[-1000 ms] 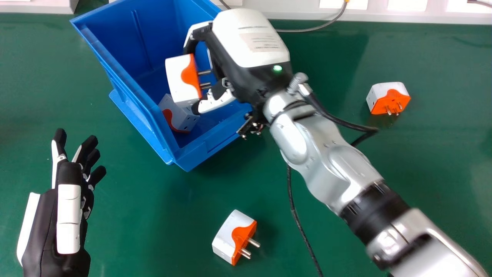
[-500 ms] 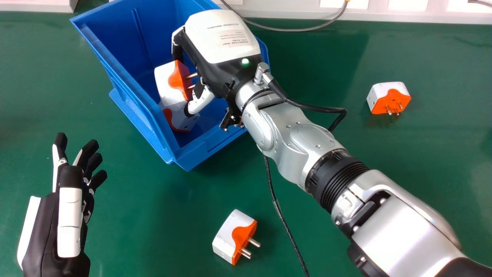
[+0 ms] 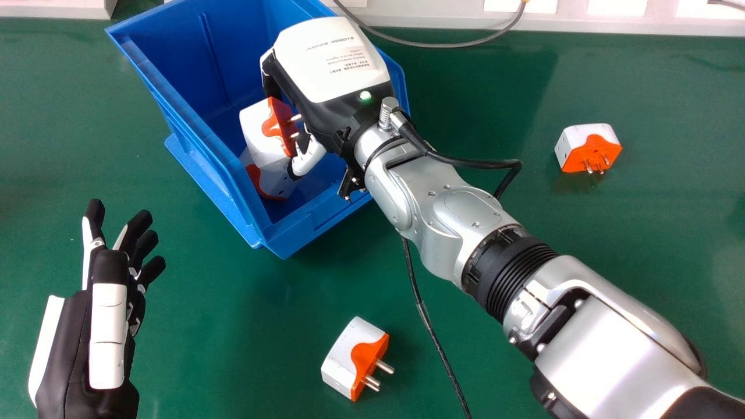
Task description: Pick all objects and put in blue box
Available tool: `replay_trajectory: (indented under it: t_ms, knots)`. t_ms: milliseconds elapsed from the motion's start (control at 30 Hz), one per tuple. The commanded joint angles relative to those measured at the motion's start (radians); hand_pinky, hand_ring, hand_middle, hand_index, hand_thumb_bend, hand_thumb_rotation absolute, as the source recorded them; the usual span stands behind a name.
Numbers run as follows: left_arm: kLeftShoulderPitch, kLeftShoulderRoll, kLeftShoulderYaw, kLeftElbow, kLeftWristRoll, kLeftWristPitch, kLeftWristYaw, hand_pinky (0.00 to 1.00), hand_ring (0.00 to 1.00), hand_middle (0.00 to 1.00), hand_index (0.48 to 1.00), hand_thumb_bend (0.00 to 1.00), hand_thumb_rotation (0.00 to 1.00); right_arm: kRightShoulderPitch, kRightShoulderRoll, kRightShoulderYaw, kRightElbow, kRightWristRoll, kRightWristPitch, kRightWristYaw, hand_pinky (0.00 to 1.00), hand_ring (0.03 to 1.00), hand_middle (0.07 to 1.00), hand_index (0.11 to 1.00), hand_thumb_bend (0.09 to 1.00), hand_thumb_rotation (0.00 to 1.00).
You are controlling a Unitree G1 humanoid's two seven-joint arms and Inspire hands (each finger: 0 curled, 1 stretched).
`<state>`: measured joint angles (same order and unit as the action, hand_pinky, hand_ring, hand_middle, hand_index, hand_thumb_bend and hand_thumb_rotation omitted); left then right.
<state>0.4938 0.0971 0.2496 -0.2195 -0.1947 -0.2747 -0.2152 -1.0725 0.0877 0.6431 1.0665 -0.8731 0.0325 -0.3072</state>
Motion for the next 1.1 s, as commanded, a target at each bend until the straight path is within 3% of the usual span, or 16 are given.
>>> replay_trajectory:
  t_ms: [0,300,700,933,1067]
  knots:
    - [0.000,0.010,0.004,-0.012,-0.001,-0.011,-0.001,0.93,0.95,0.95,1.000,0.91,1.00,-0.025,-0.004,0.001,-0.035,0.002,-0.005,-0.023,1.00,1.000,1.000,1.000,0.601,0.73]
    - [-0.010,0.010,0.007,-0.002,-0.002,-0.010,0.000,0.93,0.95,0.95,1.000,0.91,1.00,-0.018,-0.005,0.000,-0.047,0.005,0.012,-0.032,1.00,1.000,1.000,1.000,0.604,0.71]
    - [-0.014,0.010,0.005,-0.002,-0.004,-0.010,-0.003,0.93,0.95,0.96,1.000,0.91,1.00,0.009,-0.021,-0.025,-0.110,0.036,0.021,-0.016,1.00,1.000,1.000,1.000,0.707,0.66]
    - [-0.016,0.014,0.012,0.004,-0.014,-0.014,-0.012,0.95,0.95,0.96,1.000,0.91,1.00,0.183,-0.101,-0.058,-0.459,0.035,0.076,0.013,1.00,1.000,1.000,1.000,0.672,0.61]
    - [-0.005,0.011,0.010,-0.017,-0.020,-0.005,-0.012,0.95,0.96,0.96,1.000,0.91,1.00,0.367,-0.175,-0.087,-0.790,0.020,0.096,0.046,1.00,1.000,1.000,1.000,0.645,0.63]
